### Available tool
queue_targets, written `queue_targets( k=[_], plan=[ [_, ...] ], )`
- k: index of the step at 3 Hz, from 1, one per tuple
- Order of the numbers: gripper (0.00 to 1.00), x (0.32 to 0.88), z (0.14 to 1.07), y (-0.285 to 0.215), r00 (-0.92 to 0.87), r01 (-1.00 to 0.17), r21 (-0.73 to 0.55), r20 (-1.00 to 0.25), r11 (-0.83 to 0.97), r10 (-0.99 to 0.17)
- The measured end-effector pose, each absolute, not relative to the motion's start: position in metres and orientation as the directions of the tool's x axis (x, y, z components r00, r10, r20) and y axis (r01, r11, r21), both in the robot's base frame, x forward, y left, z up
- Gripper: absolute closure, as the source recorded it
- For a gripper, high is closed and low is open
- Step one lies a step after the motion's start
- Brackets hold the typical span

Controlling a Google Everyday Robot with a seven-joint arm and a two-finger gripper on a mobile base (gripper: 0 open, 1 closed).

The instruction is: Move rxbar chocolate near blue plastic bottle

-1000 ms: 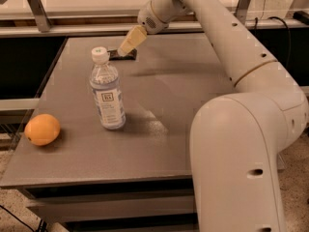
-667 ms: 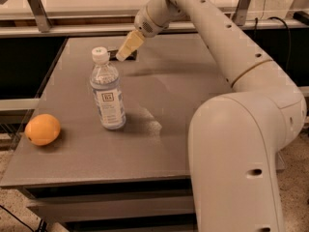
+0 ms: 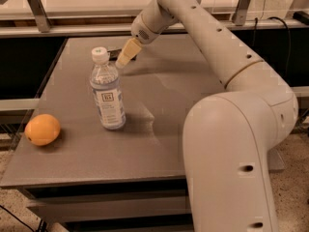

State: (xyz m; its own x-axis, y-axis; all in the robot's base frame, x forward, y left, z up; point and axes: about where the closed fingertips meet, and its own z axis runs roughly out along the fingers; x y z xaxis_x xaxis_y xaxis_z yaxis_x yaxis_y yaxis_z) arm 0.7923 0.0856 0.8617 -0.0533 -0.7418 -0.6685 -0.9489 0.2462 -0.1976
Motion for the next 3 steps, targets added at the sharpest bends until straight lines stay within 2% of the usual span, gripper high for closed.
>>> queue_targets(
  k=[1, 3],
  plan=[
    [0.0, 0.794, 0.853, 0.089, -0.062, -0.954, -0.176, -0.675, 0.243, -0.735],
    [0.38, 0.799, 0.839, 0.088, -0.081, -0.958, -0.152, -0.672, 0.244, -0.736]
  ],
)
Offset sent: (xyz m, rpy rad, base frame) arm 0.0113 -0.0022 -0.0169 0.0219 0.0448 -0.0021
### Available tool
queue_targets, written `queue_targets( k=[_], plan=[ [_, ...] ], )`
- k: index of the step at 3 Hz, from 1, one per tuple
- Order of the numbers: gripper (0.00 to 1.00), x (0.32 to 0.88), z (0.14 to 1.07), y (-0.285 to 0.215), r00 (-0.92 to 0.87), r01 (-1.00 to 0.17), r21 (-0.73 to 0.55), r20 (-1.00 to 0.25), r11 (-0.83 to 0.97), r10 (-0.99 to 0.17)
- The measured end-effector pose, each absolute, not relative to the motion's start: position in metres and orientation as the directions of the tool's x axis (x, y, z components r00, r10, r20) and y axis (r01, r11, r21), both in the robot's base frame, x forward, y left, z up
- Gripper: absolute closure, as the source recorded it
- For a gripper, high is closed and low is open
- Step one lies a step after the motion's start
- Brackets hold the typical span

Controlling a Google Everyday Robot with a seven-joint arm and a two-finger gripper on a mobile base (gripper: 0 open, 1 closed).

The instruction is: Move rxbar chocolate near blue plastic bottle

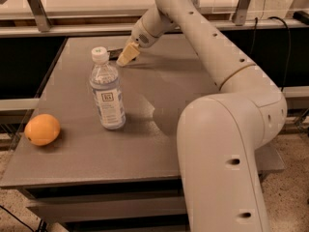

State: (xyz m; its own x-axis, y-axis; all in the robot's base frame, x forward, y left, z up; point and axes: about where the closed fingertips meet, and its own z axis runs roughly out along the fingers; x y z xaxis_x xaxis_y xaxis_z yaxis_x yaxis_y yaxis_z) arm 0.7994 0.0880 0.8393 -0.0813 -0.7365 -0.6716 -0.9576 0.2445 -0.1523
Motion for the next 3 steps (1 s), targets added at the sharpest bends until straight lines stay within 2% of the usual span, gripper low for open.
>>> queue_targets(
  k=[1, 2, 3],
  plan=[
    [0.39, 0.8005, 0.8357, 0.0875, -0.083, -0.959, -0.151, -0.664, 0.242, -0.743],
    [0.55, 0.8006, 0.8362, 0.0873, -0.083, -0.959, -0.151, -0.663, 0.241, -0.744],
    [0.79, 0.8006, 0.8367, 0.0873, -0.083, -0.959, -0.151, -0.663, 0.241, -0.744]
  ],
)
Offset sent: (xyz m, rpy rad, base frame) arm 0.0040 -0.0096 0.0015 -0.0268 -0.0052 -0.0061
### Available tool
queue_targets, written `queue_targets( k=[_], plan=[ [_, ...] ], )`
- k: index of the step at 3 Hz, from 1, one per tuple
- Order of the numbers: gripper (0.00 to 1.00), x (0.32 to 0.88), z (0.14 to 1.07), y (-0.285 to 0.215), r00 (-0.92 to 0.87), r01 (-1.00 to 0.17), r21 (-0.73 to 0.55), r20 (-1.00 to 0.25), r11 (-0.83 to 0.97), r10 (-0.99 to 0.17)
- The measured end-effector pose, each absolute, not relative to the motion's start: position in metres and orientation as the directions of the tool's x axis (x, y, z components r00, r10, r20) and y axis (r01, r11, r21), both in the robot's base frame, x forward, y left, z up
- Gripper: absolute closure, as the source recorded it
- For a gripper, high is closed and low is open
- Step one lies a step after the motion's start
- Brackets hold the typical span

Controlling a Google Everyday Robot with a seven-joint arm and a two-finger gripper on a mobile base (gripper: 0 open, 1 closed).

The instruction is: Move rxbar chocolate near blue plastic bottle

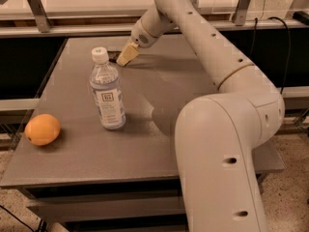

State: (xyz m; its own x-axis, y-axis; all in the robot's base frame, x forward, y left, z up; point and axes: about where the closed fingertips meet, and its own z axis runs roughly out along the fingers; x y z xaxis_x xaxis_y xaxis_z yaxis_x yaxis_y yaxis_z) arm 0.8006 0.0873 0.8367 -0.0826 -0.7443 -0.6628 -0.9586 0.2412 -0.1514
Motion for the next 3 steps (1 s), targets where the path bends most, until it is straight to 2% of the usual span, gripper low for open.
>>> queue_targets(
  k=[1, 3],
  plan=[
    [1.0, 0.801, 0.837, 0.087, -0.083, -0.959, -0.151, -0.663, 0.241, -0.744],
    [1.0, 0.795, 0.887, 0.049, -0.07, -0.944, -0.178, -0.718, 0.28, -0.693]
  ],
)
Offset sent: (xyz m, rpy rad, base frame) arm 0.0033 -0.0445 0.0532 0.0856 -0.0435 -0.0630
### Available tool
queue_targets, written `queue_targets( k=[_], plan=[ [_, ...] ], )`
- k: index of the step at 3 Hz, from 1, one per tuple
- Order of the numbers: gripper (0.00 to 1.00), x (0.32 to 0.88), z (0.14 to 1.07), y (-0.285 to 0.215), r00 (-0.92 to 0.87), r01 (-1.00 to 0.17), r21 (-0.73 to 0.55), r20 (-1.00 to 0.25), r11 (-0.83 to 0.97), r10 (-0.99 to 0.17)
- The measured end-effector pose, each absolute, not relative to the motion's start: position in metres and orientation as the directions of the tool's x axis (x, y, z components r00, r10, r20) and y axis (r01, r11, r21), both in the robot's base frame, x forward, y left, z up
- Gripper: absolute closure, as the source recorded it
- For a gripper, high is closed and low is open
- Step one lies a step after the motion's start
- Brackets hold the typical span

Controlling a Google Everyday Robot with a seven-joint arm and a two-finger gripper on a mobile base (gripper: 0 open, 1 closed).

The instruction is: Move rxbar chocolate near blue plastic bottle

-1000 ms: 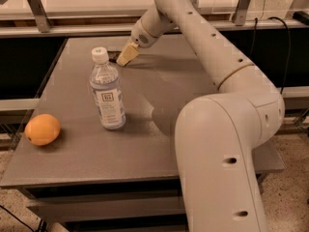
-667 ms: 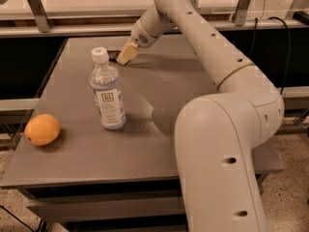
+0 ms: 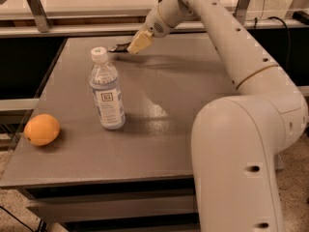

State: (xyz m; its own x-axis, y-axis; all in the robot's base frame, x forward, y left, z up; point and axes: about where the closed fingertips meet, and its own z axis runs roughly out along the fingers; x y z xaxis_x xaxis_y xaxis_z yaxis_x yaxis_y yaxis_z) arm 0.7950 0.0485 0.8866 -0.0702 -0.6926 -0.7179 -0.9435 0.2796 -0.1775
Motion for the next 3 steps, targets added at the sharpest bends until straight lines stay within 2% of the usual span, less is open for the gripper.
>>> queue_targets(
  k=[3],
  plan=[
    [1.0, 0.725, 0.93, -0.011, -0.01, -0.943, -0.208, -0.76, 0.258, -0.65]
  ],
)
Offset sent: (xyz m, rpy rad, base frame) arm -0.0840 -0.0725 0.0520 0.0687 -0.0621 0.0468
